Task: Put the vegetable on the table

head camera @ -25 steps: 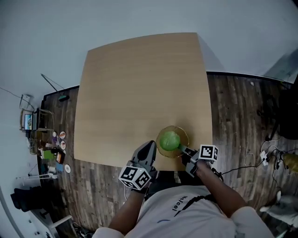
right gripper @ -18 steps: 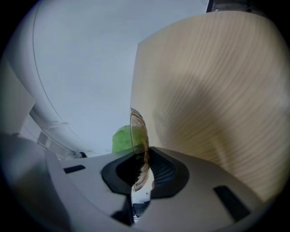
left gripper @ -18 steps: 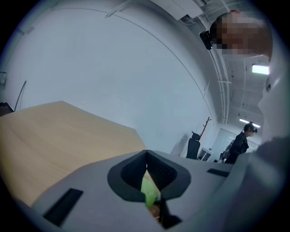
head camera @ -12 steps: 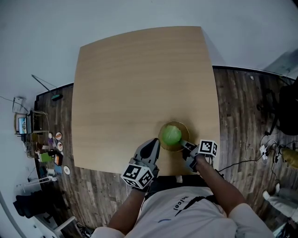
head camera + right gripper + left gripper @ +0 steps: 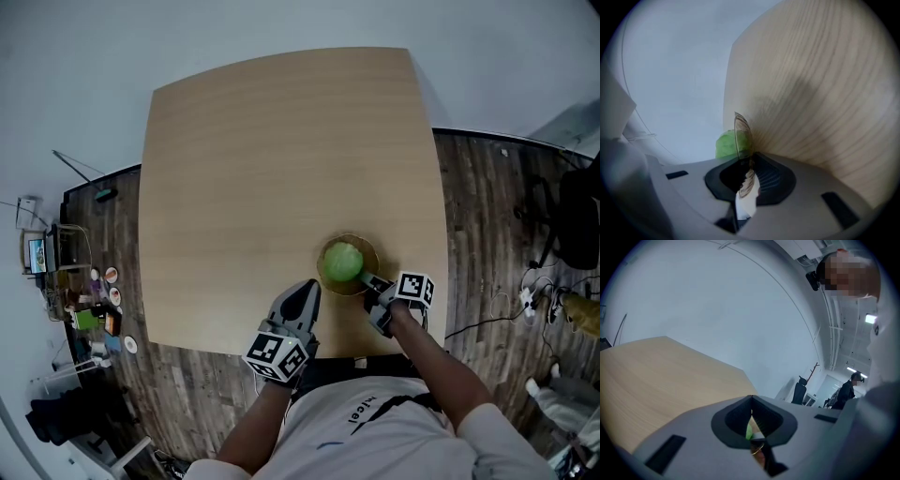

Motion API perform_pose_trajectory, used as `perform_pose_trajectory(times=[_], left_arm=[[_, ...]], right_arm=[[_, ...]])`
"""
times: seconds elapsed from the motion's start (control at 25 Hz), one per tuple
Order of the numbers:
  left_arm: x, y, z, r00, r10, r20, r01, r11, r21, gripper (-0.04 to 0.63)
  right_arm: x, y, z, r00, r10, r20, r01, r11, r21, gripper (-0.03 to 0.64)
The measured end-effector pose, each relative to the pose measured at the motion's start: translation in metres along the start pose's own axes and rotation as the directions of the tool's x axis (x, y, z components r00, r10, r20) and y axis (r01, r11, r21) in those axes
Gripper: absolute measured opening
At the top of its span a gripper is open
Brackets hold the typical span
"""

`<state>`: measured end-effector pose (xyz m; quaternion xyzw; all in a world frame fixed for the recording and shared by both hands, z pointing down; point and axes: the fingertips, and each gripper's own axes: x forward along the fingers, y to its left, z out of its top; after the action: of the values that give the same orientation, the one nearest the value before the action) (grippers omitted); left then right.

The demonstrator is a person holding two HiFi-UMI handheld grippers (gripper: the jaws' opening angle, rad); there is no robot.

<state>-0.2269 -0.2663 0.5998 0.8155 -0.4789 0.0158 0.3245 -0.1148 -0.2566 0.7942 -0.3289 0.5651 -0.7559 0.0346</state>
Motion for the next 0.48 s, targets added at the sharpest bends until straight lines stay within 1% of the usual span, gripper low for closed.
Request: perform_pose_trajectory(times=[0.12,0.24,0.36,0.48], left_arm=[[-0.001,0.006,0.0,1.0,0.004,0.001,-0.004,1.0,-0.002,0.014],[0.002,0.007,0.0,1.0,0.003,0.003,-0.003,1.0,-0.003,0.014],[0.001,0.004,0.002,1.0,0.008,0.011,-0.008,1.0,-0.003,0.014],[-0.002,0.0,0.004,1.0,0.017,0.022,-0.017,1.0,-0.007,0.014]], right_arm=[[0.008,0.002,0.004,0.999,-0.029,0.013,0.029,1.0,-0.005,0.041],[0.012,0.001,0.006,0.995,-0.096,-0.014,0.095,0.995,-0.041,0.041],[0.008,-0.003,0.004,0.982,-0.181,-0.049,0.177,0.98,-0.089,0.054],[0.002,-0.005,0.003,0.968,-0.24,-0.078,0.231,0.968,-0.102,0.09]])
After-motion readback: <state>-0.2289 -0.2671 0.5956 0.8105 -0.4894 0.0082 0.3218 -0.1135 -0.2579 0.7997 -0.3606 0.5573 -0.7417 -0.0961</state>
